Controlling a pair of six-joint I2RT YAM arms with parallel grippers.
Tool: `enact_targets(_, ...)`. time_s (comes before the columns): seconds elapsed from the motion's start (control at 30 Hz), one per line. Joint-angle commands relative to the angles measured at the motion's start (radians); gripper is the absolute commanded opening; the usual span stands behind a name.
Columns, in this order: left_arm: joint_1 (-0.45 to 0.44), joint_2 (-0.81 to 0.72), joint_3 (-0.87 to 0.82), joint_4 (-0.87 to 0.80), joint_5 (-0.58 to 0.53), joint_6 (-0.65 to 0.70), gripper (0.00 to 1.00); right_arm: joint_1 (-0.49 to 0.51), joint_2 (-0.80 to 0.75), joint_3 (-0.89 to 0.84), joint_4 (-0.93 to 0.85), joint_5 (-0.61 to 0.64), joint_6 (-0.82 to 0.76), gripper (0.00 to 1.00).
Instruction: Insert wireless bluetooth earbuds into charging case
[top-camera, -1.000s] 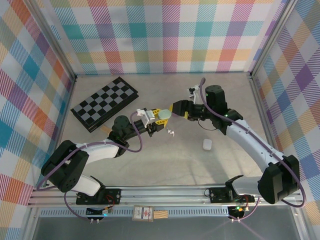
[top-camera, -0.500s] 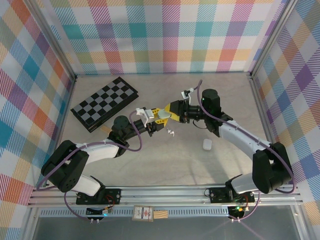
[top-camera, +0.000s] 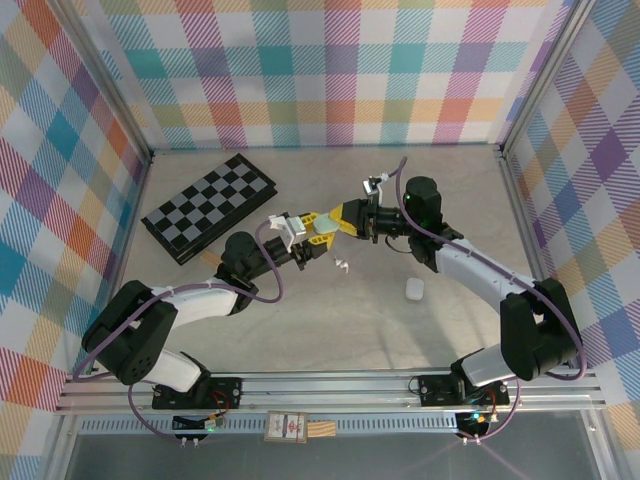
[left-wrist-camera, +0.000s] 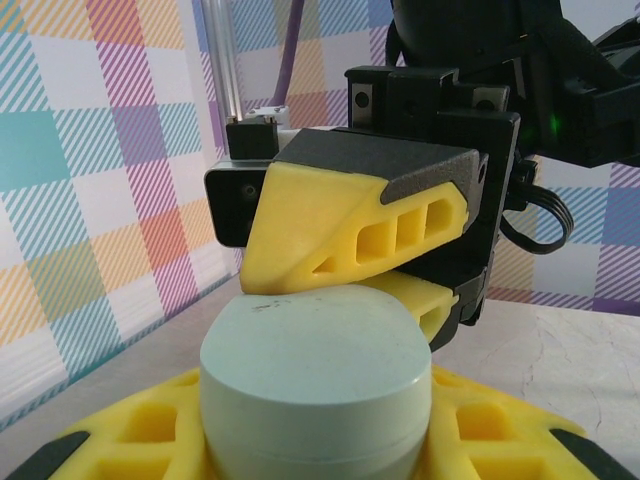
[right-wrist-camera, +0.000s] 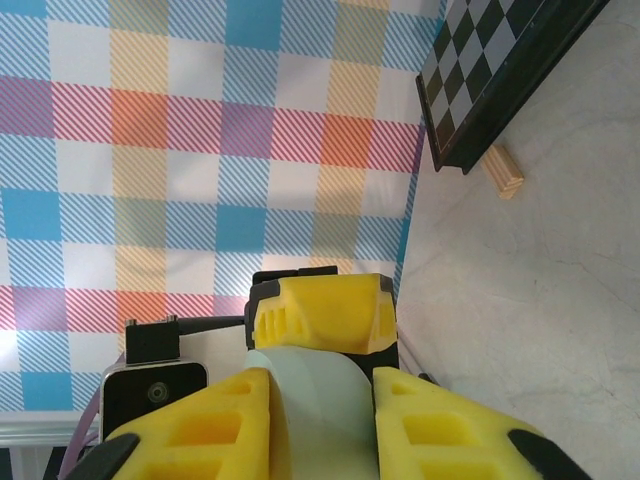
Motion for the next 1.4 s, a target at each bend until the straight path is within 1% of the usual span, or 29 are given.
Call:
enact_targets(0.0,-0.009,0.008,0.019,-0.005,0.018,0.024,0.35,0.012,0.007,0.010,0.074,-0.027,0.012,0.22)
enact_targets(0.03,-0.009,0.007,0.019,-0.004,0.015,0.024,0.35,0.012,0.010,0.013,0.073,-0.029,0.013,0.23)
enact_targets(0.07,-0.009,0.006,0.019,-0.003,0.016,0.025,0.35,0.012,0.013,0.015,0.074,-0.031,0.016,0.26)
enact_targets(0.13,-0.009,0.007,0.025,-0.002,0.017,0.025,0.35,0.013,0.021,0.015,0.081,-0.033,0.032,0.37)
enact_targets(0.17,-0.009,0.009,0.028,-0.001,0.017,0.025,0.35,0.015,0.027,0.015,0.091,-0.036,0.041,0.40)
enact_targets(0.3,-0.009,0.018,0.039,-0.003,0.019,0.030,0.35,0.040,0.058,0.026,0.116,-0.063,0.044,0.44)
enact_targets(0.4,-0.009,0.026,0.047,-0.002,0.023,0.030,0.34,0.042,0.070,0.021,0.154,-0.066,0.061,0.41)
enact_targets(0.47,-0.009,0.025,0.044,-0.001,0.023,0.029,0.34,0.042,0.062,0.023,0.139,-0.064,0.043,0.35)
enact_targets(0.5,-0.009,0.023,0.042,-0.001,0.023,0.030,0.34,0.041,0.056,0.027,0.113,-0.059,0.026,0.34)
enact_targets(0.57,-0.009,0.017,0.037,-0.008,0.020,0.032,0.34,0.036,0.034,0.029,0.045,-0.033,-0.022,0.28)
enact_targets(0.63,-0.009,0.009,0.035,-0.022,0.017,0.040,0.36,0.027,0.016,0.025,0.001,-0.007,-0.051,0.24)
enact_targets(0.67,-0.009,0.005,0.032,-0.029,0.017,0.042,0.39,0.020,0.009,0.019,-0.006,0.004,-0.057,0.23)
enact_targets(0.7,-0.009,0.001,0.029,-0.032,0.012,0.043,0.45,0.014,0.002,0.015,-0.019,0.014,-0.066,0.22)
enact_targets(0.77,-0.009,-0.007,0.015,-0.036,-0.002,0.043,0.61,0.002,-0.012,0.007,-0.073,0.049,-0.109,0.21)
enact_targets(0.83,-0.009,-0.015,0.000,-0.047,-0.017,0.047,0.72,-0.010,-0.018,0.002,-0.127,0.074,-0.173,0.22)
enact_targets(0.9,-0.009,-0.026,-0.016,-0.072,-0.026,0.052,0.80,-0.036,-0.011,-0.008,-0.185,0.106,-0.239,0.22)
enact_targets(1.0,-0.009,-0.053,-0.038,-0.156,-0.033,0.076,0.90,-0.087,0.017,-0.035,-0.216,0.159,-0.304,0.22)
enact_targets(1.07,-0.011,-0.080,-0.055,-0.217,-0.043,0.085,0.97,-0.119,0.044,-0.034,-0.279,0.232,-0.393,0.22)
enact_targets(1.1,-0.011,-0.096,-0.060,-0.256,-0.050,0.091,1.00,-0.131,0.064,-0.026,-0.324,0.286,-0.438,0.22)
enact_targets(1.13,-0.013,-0.114,-0.062,-0.305,-0.053,0.103,1.00,-0.142,0.087,-0.018,-0.351,0.327,-0.469,0.22)
enact_targets(1.23,-0.018,-0.160,-0.069,-0.416,-0.066,0.128,1.00,-0.179,0.163,0.001,-0.366,0.393,-0.521,0.22)
enact_targets(1.37,-0.022,-0.187,-0.082,-0.458,-0.071,0.129,1.00,-0.194,0.283,0.067,-0.402,0.472,-0.561,0.22)
